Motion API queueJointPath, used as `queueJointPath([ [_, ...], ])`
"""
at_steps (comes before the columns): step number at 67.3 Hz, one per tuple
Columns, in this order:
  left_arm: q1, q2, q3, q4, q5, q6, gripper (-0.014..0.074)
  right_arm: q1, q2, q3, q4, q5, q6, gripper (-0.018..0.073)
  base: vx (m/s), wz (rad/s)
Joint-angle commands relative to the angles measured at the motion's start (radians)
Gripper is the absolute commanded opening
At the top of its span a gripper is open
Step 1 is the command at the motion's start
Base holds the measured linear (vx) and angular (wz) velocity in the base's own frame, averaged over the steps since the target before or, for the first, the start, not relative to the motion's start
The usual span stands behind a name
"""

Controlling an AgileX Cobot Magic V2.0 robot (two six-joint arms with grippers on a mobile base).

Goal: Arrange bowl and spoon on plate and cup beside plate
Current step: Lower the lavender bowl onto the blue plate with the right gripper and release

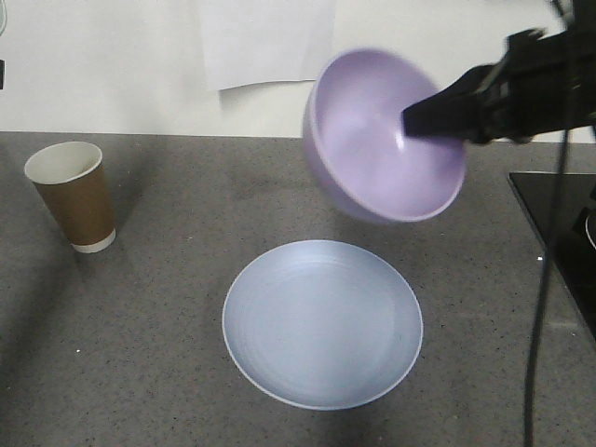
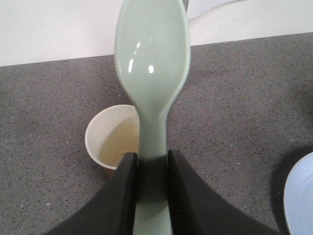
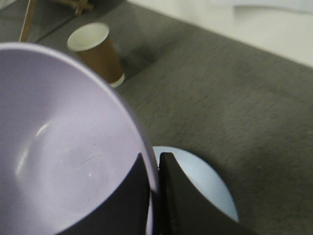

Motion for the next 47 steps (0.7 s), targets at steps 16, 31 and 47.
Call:
queueJointPath([
  [16,-0.005,-0.024,-0.026,-0.018,-0.067,0.001,-0.0006,0.198,0.258,-0.033,-0.237,0.022,0.015,-0.0003,0.00,0.00],
  [31,-0.005,-0.024,-0.026,-0.017,-0.067,0.001,-0.0006,0.243,0.347,-0.033,-0.342,-0.008,0.027,0.0016,0.00,0.00],
  [47,-0.005,-0.024,-0.026,-0.017,-0.067,0.001,-0.0006,0.254,0.350,-0.034,-0.377,-0.047,0.041,0.0179,0.00,0.00],
])
